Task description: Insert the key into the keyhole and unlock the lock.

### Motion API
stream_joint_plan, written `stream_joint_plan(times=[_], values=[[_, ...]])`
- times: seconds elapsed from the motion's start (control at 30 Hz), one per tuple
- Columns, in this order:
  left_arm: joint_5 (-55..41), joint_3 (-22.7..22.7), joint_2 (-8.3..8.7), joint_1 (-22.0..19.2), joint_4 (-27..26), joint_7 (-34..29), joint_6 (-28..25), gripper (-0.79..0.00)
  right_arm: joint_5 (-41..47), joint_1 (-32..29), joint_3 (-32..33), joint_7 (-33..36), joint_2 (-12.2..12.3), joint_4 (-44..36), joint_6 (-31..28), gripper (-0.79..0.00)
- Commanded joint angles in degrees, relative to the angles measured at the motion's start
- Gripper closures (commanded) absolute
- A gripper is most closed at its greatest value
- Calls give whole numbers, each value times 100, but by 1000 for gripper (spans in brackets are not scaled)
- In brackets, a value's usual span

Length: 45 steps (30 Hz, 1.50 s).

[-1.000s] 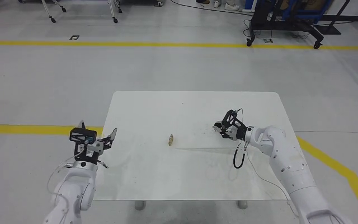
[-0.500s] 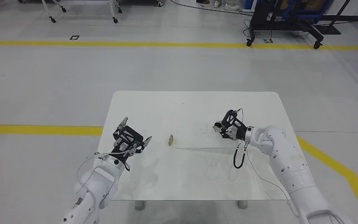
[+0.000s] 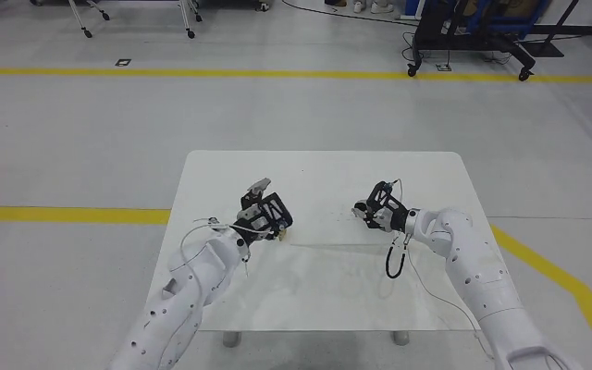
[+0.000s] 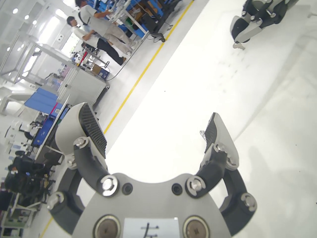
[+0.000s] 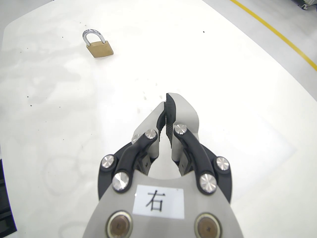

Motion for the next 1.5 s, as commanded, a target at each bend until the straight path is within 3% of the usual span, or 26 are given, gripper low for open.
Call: stream_joint_plan(times=[0.0,0.23,0.47,0.67,1.03,1.47], values=[[-21,573,-148,-641,472,-311,18,-785,0,0,0,0,0,0,0,0],[-474,1914,-703,-1859,2072,-574,183,-785,0,0,0,0,0,0,0,0],[-872,2564,-1187,-2475,3374,-556,580,-785,0,0,0,0,0,0,0,0],[-1139,2774,-1485,-2737,4084,-491,856,-785,0,0,0,0,0,0,0,0],[-1599,3045,-1976,-3070,5085,-506,869,-785,0,0,0,0,0,0,0,0],[-1725,3130,-2321,-3279,5863,-214,819,-785,0,0,0,0,0,0,0,0]])
